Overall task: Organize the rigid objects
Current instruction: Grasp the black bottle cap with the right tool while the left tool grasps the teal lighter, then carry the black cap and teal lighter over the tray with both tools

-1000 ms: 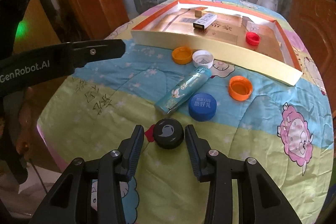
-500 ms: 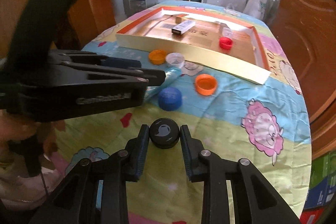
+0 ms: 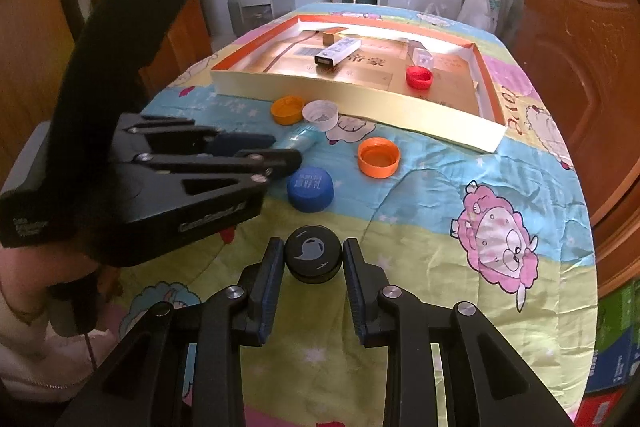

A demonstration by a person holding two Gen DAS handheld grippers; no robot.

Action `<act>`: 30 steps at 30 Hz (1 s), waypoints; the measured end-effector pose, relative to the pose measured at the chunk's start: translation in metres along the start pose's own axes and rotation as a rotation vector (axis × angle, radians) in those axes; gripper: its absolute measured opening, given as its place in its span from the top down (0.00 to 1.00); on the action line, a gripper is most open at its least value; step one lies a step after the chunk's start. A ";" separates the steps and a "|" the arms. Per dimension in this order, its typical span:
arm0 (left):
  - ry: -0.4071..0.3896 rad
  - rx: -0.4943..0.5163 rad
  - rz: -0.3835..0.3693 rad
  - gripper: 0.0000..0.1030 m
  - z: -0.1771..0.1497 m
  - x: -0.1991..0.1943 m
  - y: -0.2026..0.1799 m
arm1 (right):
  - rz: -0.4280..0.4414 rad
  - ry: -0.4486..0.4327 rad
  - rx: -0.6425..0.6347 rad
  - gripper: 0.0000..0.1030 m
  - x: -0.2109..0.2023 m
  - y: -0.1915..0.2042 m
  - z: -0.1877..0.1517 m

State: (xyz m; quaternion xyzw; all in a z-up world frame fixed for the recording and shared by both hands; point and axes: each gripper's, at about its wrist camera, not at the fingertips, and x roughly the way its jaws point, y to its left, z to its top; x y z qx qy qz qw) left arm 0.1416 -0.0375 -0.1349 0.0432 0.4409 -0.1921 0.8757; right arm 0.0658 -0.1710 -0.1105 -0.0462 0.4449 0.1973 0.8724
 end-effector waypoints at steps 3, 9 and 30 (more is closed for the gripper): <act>-0.007 -0.031 -0.022 0.78 -0.002 -0.003 0.006 | -0.004 -0.005 0.006 0.70 -0.001 0.000 0.001; -0.023 -0.056 -0.018 0.78 -0.003 -0.015 0.011 | -0.008 -0.016 0.011 0.70 -0.004 0.000 0.004; -0.139 -0.125 0.070 0.78 0.017 -0.068 0.029 | -0.042 -0.082 0.025 0.70 -0.017 0.004 0.026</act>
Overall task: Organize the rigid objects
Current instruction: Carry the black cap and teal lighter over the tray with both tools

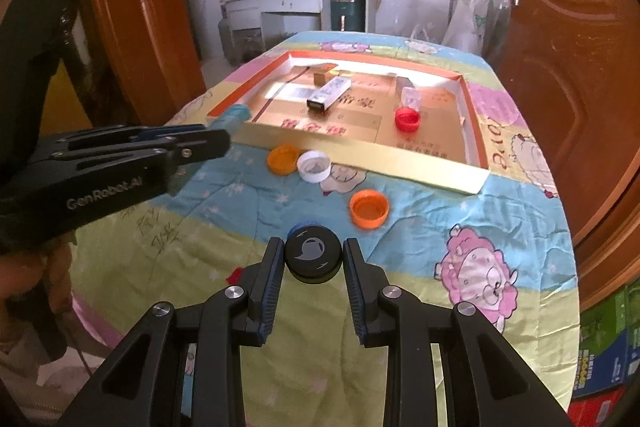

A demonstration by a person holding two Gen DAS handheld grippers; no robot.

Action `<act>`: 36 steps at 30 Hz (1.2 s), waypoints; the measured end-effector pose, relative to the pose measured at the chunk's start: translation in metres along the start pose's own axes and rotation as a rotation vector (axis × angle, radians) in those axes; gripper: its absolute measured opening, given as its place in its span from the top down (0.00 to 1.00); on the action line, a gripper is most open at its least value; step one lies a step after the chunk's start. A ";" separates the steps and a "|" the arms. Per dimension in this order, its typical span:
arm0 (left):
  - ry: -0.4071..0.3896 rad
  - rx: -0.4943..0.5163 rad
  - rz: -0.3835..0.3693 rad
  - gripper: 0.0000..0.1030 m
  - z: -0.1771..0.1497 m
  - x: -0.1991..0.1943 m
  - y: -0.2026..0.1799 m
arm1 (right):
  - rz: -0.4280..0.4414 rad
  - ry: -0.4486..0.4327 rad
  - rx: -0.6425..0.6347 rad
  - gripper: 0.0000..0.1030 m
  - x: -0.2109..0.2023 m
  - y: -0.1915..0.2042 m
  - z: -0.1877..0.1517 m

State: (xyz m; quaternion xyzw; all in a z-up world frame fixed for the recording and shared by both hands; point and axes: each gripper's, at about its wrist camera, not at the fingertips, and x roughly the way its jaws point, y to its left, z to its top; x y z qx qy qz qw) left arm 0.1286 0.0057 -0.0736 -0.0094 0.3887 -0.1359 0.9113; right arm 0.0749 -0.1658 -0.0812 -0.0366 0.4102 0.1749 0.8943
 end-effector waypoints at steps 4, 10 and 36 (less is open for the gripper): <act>-0.011 -0.011 0.022 0.78 0.003 -0.002 0.007 | -0.015 -0.013 0.000 0.70 -0.001 -0.001 0.005; -0.022 -0.021 0.053 0.78 0.008 -0.003 0.015 | -0.026 -0.030 0.012 0.70 0.000 -0.005 0.015; -0.018 -0.053 0.094 0.78 0.045 0.035 0.032 | -0.011 -0.049 0.050 0.70 0.028 -0.032 0.063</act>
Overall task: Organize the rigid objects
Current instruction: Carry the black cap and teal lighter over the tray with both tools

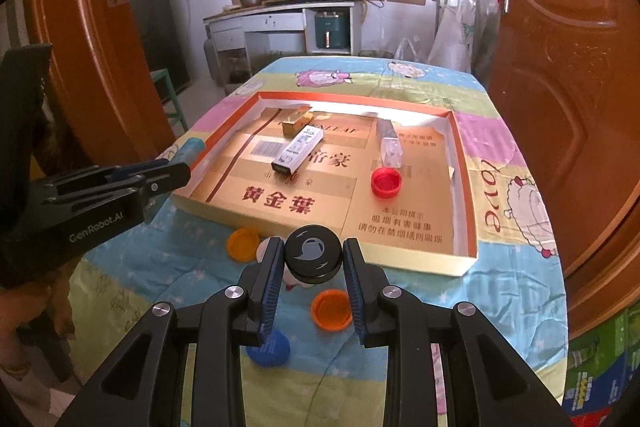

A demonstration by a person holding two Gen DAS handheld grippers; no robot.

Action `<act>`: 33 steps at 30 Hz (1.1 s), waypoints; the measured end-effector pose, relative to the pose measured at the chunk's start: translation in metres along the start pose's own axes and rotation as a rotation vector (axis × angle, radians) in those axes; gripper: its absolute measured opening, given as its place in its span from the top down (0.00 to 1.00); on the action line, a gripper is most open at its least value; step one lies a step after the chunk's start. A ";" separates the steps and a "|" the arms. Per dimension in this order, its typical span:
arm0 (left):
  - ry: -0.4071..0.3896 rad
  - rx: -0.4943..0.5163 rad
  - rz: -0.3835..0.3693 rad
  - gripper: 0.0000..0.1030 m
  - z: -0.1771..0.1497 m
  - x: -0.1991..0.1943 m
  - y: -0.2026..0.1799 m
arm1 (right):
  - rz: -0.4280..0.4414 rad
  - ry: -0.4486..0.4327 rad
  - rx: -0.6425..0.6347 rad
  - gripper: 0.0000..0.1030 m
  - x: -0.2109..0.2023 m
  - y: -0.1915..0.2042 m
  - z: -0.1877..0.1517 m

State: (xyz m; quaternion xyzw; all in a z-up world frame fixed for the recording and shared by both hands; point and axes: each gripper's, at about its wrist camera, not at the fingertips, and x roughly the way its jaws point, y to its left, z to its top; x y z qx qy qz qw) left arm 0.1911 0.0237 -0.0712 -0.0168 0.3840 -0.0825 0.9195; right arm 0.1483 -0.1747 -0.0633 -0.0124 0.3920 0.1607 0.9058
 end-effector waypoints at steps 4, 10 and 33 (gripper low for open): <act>-0.002 -0.009 0.007 0.78 0.009 0.009 0.001 | 0.006 -0.007 -0.001 0.70 0.007 -0.006 0.009; 0.012 -0.012 0.010 0.78 0.020 0.026 0.001 | 0.016 -0.020 0.006 0.70 0.020 -0.014 0.024; 0.012 -0.003 0.045 0.78 0.085 0.076 0.005 | 0.046 -0.066 -0.091 0.70 0.076 -0.030 0.097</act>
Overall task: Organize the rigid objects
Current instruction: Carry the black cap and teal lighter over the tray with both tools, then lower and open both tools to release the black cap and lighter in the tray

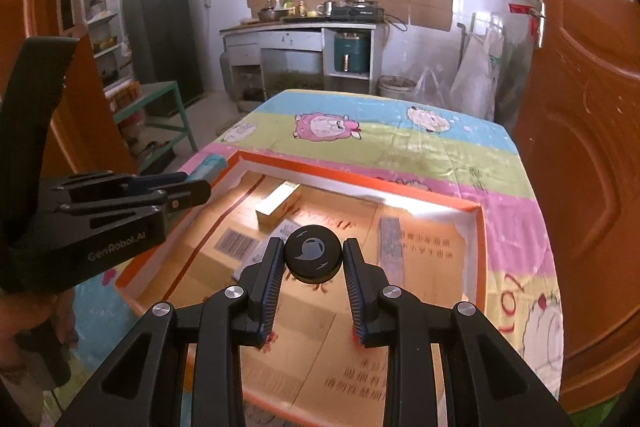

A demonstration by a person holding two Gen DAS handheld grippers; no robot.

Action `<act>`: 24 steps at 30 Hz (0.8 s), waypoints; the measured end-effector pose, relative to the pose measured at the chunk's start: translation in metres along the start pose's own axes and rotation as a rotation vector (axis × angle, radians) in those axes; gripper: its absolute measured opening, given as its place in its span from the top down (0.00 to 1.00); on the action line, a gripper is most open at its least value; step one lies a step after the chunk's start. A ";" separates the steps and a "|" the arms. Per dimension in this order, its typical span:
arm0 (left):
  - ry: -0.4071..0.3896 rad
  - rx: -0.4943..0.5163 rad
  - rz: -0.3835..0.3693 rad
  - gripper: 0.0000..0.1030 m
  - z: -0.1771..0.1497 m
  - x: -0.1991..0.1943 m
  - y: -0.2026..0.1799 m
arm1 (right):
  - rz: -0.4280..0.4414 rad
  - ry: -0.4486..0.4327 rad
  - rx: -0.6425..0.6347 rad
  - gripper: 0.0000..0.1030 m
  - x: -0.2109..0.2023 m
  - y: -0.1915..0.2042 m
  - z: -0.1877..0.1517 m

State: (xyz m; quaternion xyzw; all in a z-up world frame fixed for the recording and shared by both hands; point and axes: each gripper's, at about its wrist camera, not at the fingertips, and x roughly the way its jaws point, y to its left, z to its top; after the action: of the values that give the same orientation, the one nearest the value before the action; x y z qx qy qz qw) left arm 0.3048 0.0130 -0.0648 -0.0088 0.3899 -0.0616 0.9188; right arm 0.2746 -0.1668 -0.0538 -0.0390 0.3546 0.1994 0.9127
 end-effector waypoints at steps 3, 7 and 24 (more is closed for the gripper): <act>0.016 -0.013 -0.002 0.78 0.007 0.011 0.005 | 0.003 0.012 -0.003 0.70 0.010 -0.004 0.009; 0.040 -0.033 -0.007 0.78 0.015 0.026 0.013 | 0.012 0.038 0.003 0.70 0.028 -0.012 0.023; 0.122 -0.038 0.019 0.78 0.027 0.067 0.027 | 0.005 0.155 -0.015 0.70 0.093 -0.028 0.048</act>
State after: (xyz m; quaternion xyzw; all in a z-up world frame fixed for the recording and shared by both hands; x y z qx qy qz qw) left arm 0.3736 0.0305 -0.0958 -0.0188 0.4462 -0.0461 0.8936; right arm 0.3779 -0.1507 -0.0818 -0.0603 0.4229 0.2006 0.8817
